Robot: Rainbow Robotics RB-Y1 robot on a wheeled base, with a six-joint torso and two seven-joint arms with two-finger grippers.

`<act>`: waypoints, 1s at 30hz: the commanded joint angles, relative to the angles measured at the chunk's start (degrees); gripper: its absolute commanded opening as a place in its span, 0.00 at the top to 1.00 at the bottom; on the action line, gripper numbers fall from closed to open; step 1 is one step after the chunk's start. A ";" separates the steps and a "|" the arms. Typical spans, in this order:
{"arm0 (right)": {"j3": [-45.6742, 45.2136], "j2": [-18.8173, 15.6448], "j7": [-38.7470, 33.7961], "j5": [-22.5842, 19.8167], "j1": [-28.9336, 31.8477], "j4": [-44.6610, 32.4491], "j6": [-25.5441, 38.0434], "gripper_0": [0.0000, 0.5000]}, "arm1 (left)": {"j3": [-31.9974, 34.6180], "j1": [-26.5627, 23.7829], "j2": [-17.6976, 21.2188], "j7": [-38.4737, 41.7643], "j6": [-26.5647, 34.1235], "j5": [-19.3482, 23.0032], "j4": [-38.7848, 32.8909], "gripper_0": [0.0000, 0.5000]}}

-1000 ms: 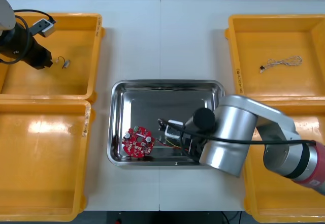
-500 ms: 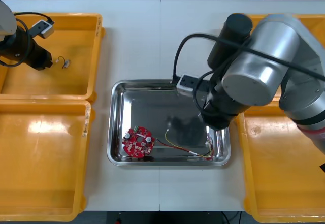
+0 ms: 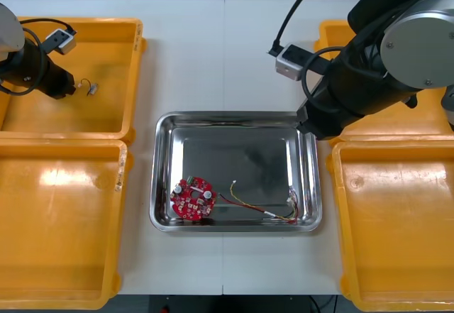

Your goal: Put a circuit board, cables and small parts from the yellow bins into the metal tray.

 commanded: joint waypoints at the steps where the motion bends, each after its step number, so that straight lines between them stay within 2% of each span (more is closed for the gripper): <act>1: -3.13 -3.79 -2.44 -0.13 -2.39 -0.74 0.24 0.10 | -0.19 -2.20 -0.56 0.43 -0.79 0.75 -0.34 0.00; 8: -5.68 -6.95 -10.08 -0.75 -2.39 -0.04 0.24 0.11 | -0.19 -2.02 -0.47 -0.36 -0.62 0.40 -0.34 0.00; 16: -12.35 -8.27 -9.47 -1.19 -2.47 7.08 0.24 0.11 | -0.28 -1.49 -0.47 -1.15 -0.62 0.05 -0.25 0.00; 21: -16.13 -8.36 -8.50 2.06 -2.91 11.92 0.24 0.11 | -0.28 -1.49 -0.47 -1.95 -0.62 0.05 0.45 0.00; 23: -17.54 -8.27 -8.15 4.61 -3.27 13.67 0.24 0.11 | -0.45 -1.40 -0.38 -2.38 -0.62 0.05 0.72 0.00; 30: -18.77 -8.27 -7.44 9.71 -5.02 19.30 0.24 0.11 | -1.16 -1.40 -0.12 -2.74 -0.70 0.31 0.72 0.00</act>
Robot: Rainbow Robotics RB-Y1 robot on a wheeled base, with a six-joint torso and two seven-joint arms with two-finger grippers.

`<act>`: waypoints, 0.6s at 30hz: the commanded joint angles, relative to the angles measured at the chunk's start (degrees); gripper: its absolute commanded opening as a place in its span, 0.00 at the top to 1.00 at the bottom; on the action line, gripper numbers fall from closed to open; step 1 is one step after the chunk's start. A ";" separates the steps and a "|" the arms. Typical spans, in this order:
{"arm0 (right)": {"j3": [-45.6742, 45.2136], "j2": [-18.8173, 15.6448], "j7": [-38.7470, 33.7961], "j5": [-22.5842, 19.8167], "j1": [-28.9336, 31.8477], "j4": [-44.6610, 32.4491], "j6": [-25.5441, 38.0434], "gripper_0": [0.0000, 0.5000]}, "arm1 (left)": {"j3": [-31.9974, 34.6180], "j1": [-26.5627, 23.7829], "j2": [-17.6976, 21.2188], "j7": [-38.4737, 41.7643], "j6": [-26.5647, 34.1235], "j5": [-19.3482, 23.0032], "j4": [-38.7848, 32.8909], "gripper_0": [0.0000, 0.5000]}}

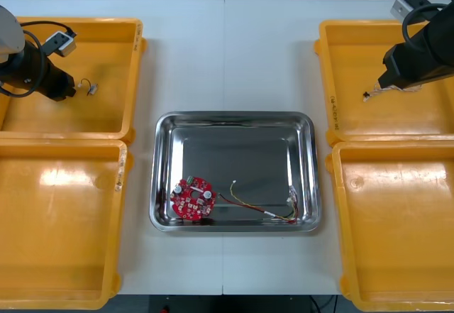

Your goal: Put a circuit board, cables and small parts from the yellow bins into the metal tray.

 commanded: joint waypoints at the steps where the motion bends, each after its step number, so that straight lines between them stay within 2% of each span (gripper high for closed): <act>1: -1.80 -1.99 2.90 3.37 -4.82 4.74 0.24 0.11 | -1.13 -1.41 -0.01 -2.65 -0.71 0.02 -0.15 0.12; 2: -1.89 -1.99 2.90 3.72 -4.99 5.27 0.24 0.11 | -1.13 -1.41 -0.01 -2.65 -0.79 -0.07 -0.15 0.21; 3: -1.80 -1.99 3.07 4.60 -5.52 6.68 0.24 0.11 | -1.13 -1.41 -0.01 -2.73 -0.88 -0.07 -0.15 0.54; 4: -1.80 -1.91 3.16 5.30 -5.87 8.00 0.24 0.11 | -1.21 -1.41 -0.01 -2.73 -0.88 -0.07 -0.15 0.92; 5: -1.80 -1.82 3.25 5.57 -6.05 8.61 0.24 0.11 | -1.21 -1.41 -0.01 -2.73 -0.88 -0.07 -0.15 1.00; 11: -1.80 -1.29 3.51 8.56 -8.24 15.11 0.24 0.11 | -1.21 -1.32 -0.01 -2.73 -0.88 0.11 -0.15 1.00; 18: -3.73 0.99 3.16 14.71 -11.67 22.41 0.24 0.10 | -1.21 -1.41 -0.01 -2.91 -0.79 0.19 -0.15 1.00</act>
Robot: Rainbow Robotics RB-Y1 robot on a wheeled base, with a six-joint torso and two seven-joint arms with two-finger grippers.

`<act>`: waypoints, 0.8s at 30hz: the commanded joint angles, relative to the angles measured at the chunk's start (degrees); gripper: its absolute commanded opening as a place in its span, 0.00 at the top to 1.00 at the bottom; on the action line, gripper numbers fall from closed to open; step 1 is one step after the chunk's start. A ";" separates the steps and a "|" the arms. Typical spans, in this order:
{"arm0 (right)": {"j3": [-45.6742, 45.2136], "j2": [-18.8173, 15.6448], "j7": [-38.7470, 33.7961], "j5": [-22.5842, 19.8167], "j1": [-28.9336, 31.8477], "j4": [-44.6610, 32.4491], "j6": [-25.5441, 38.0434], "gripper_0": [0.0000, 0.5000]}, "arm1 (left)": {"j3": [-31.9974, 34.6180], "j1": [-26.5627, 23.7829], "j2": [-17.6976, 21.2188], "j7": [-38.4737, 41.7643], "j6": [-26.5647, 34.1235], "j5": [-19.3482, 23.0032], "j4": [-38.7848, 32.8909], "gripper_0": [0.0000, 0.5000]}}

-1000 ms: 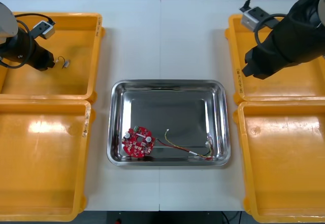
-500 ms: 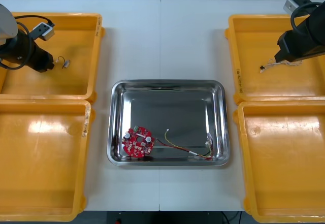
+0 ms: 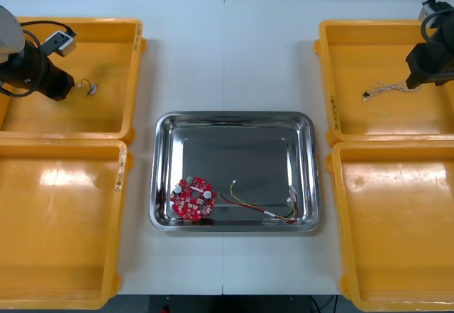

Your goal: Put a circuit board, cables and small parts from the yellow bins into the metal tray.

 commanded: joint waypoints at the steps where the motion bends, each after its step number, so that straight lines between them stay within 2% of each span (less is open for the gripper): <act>1: -3.39 1.16 1.49 3.17 -5.09 3.28 0.24 0.11 | -1.19 -1.41 0.07 -2.91 -0.33 0.02 -0.20 1.00; 5: -3.57 1.86 1.31 6.16 -6.59 6.18 -1.12 0.11 | -1.19 -1.50 0.95 -3.00 1.17 0.45 -0.64 1.00; 15: -9.11 4.41 0.52 8.80 -7.38 7.58 -3.23 0.11 | -1.19 -1.50 4.03 -1.24 9.95 -0.07 -8.55 1.00; 24: -15.79 6.61 -0.80 10.91 -8.87 10.66 -5.34 0.11 | -1.19 -1.50 5.26 7.20 17.25 -0.95 -16.55 1.00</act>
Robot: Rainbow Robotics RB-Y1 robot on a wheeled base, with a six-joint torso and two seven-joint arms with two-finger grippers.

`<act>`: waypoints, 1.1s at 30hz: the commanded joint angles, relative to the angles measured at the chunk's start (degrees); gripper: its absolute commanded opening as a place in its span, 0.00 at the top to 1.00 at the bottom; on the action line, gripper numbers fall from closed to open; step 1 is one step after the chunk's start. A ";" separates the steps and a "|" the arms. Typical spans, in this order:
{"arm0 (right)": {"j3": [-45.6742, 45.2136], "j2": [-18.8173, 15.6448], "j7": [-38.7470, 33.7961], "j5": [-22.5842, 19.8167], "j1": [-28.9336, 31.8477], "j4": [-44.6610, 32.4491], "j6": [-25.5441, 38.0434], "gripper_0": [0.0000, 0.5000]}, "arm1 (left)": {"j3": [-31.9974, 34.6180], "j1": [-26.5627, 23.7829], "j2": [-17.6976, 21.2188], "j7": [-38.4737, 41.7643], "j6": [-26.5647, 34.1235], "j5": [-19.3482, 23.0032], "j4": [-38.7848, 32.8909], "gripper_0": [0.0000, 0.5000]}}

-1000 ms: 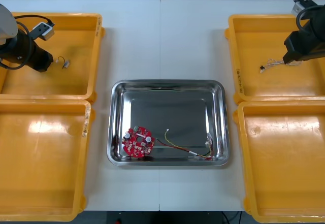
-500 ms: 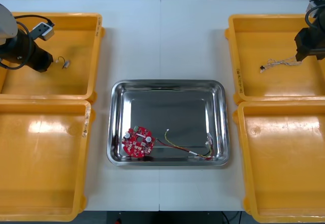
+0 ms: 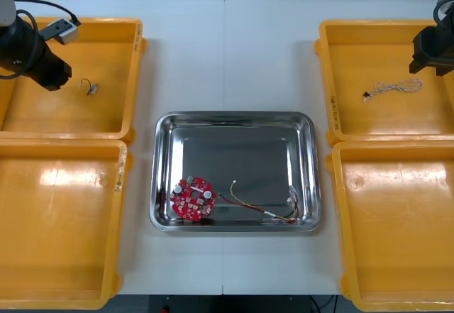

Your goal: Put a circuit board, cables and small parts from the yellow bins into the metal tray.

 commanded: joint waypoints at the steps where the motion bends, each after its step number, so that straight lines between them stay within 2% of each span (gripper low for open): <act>1: -3.45 0.78 -1.05 1.48 -4.41 2.18 -1.41 0.11 | -1.17 -1.50 3.22 8.13 3.20 -0.92 -5.28 1.00; 8: -3.63 1.22 -2.81 3.32 -6.69 7.45 -5.63 0.11 | -1.17 -1.41 3.31 16.39 9.71 -1.44 -12.84 1.00; 18: -2.92 2.71 -14.41 4.55 -7.66 10.88 -10.90 0.11 | -2.92 -0.71 3.31 30.89 22.19 -0.39 -28.92 1.00; 27: -3.36 3.50 -25.75 6.31 -9.68 18.26 -16.18 0.11 | -6.70 2.98 3.05 47.33 22.98 2.77 -42.81 1.00; 33: -3.36 3.50 -34.36 7.36 -10.82 22.66 -18.55 0.11 | -11.18 4.65 2.34 58.32 22.98 2.95 -50.72 1.00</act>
